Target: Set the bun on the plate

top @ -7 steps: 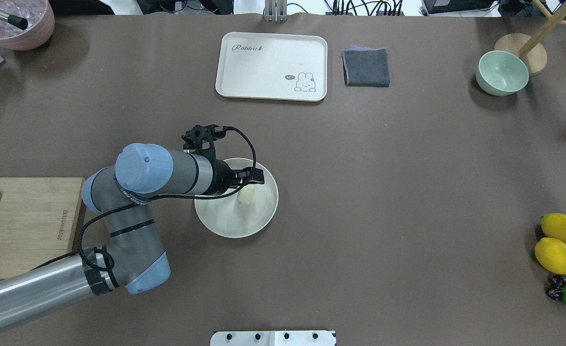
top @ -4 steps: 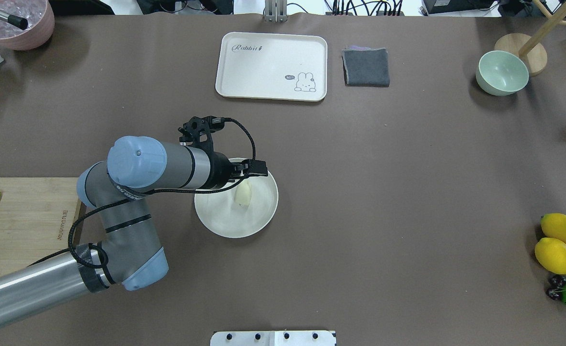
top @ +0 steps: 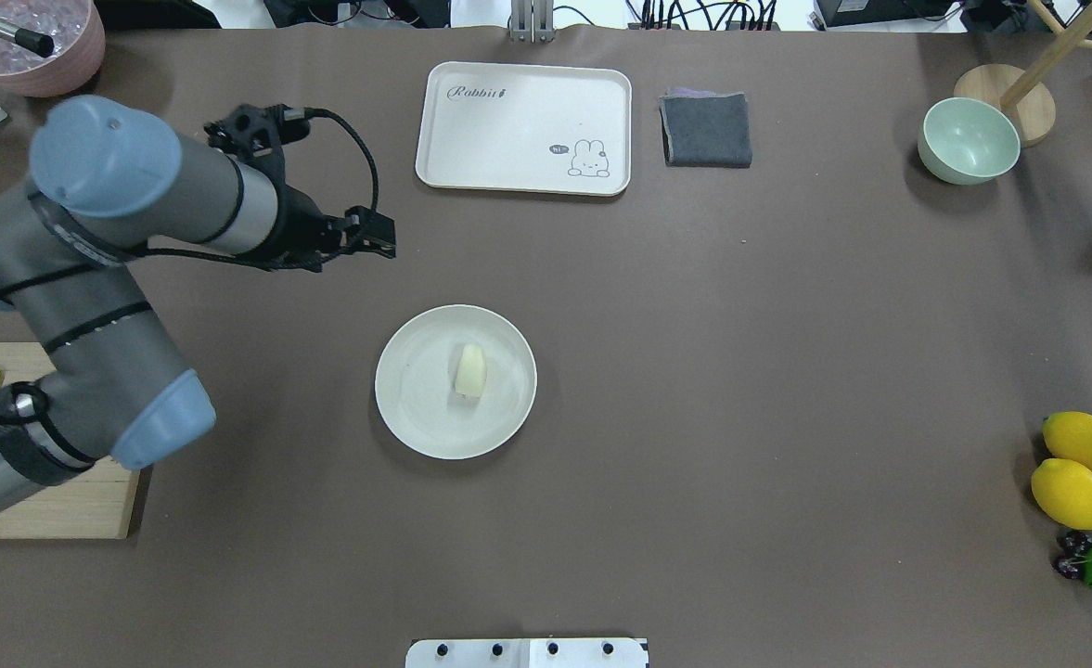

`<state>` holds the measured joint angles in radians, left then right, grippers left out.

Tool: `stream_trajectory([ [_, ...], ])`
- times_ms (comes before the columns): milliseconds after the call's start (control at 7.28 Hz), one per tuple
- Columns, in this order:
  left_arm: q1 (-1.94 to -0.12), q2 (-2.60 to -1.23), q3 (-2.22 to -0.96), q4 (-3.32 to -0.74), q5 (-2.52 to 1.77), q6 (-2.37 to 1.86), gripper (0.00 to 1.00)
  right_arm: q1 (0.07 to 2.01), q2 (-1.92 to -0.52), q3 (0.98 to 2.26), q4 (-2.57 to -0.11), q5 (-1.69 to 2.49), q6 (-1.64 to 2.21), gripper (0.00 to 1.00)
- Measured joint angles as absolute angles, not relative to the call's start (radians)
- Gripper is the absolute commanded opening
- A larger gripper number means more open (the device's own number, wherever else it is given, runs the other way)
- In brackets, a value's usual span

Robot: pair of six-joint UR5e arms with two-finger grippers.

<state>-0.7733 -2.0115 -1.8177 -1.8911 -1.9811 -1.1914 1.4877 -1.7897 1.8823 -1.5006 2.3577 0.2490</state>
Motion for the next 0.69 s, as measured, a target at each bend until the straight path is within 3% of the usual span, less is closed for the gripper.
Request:
stream_trajectory([
  [412,-1.066,-1.936,-1.888,-1.549,-2.088,-0.67,0.98,1.531,-1.802,1.878,-1.569,2.355,0.188,1.0],
  [687,-1.292,-1.862,-1.836,-1.471,-2.188,-0.324,0.98,1.551,-1.809,1.873,-1.586,2.349,0.132,1.0],
])
